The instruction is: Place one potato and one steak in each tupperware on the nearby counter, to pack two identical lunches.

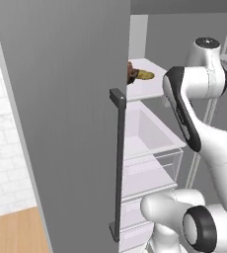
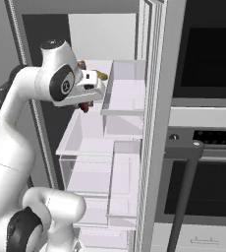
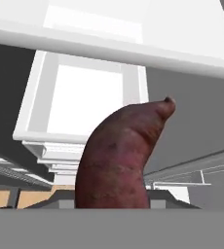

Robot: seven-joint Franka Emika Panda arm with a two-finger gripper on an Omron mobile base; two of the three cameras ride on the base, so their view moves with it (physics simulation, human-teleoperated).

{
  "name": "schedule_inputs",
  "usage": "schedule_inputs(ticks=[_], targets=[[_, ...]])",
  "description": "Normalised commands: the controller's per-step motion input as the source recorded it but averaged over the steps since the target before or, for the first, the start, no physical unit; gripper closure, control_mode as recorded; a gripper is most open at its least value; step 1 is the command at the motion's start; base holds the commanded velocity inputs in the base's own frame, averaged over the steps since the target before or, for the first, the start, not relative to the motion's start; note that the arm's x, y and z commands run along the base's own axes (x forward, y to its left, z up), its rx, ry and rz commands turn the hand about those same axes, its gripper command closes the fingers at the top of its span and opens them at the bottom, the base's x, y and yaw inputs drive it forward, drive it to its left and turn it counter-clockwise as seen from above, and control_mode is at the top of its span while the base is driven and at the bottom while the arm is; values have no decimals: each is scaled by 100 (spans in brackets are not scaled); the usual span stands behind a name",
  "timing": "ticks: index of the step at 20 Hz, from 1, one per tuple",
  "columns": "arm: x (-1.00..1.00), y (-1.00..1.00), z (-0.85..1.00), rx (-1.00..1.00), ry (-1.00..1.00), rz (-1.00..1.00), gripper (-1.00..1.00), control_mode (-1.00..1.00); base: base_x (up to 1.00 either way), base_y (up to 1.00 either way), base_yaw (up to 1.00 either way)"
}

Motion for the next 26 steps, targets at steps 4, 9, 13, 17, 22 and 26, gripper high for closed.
schedule_inputs(ticks=[4,9,13,17,22,26], targets=[[-100,15,-31,0,0,0,100,-100,0,0,0],[-100,32,-34,0,1,0,100,-100,0,0,0],[-100,33,-7,12,0,-4,100,-100,0,0,0],[-90,7,4,23,0,-18,100,-100,0,0,0],[-34,-1,2,2,0,-2,100,-100,0,0,0],[-17,0,0,0,0,0,100,-100,0,0,0]])
